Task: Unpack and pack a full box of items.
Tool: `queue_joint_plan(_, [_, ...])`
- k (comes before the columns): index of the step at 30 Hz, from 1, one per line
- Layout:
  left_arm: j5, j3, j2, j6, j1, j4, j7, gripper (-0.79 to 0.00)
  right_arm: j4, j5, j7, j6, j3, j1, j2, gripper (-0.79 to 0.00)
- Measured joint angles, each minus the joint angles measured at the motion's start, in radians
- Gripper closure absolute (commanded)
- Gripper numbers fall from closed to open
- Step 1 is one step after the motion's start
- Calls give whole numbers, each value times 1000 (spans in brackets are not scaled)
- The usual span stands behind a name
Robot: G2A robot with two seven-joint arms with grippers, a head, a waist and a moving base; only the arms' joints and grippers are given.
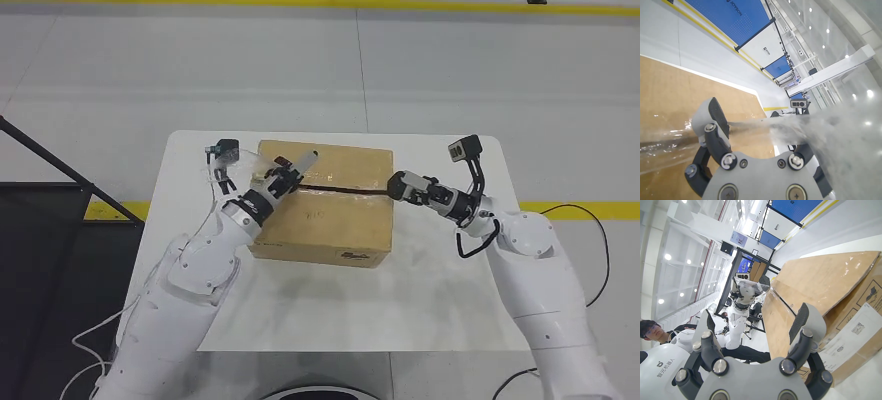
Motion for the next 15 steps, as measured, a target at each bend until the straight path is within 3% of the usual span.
queue_joint_plan(15, [178,77,-10,25,-38,39,-14,-785,25,23,10,-19,9,-2,6,-785])
